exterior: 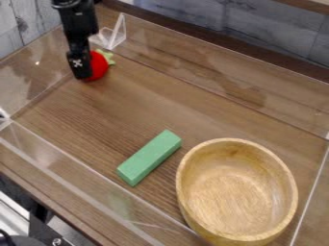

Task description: Move the red fruit to the right

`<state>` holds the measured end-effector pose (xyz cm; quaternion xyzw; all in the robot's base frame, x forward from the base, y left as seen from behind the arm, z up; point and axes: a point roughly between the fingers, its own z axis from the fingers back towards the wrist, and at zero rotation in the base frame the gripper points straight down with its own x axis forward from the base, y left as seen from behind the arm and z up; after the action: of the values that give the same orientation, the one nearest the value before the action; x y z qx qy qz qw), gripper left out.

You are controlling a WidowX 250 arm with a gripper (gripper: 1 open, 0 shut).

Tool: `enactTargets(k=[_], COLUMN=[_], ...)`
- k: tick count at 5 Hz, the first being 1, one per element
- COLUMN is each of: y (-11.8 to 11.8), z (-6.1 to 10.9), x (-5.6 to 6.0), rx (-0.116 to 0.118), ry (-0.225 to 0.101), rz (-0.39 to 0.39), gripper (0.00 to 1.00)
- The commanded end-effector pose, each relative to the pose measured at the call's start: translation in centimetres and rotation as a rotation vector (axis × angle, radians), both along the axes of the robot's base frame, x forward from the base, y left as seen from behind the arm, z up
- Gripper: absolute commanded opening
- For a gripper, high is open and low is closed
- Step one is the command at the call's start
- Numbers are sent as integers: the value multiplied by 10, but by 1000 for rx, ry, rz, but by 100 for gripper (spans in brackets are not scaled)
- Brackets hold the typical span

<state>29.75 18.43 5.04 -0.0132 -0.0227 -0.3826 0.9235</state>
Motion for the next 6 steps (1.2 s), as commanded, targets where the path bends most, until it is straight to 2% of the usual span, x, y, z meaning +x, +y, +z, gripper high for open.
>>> enactTargets(k=[1,2,3,4,5,6], y=[-4,-8,-10,-11,-22,-34], z=[6,1,-8,-15,2,27], x=[7,9,10,11,9,19], rx=[14,1,-14,-28,-21,-17], ry=[-36,-37,-40,-44,-67,-89], rz=[34,78,39,0,104,187], gripper=[100,100,100,0,0,0])
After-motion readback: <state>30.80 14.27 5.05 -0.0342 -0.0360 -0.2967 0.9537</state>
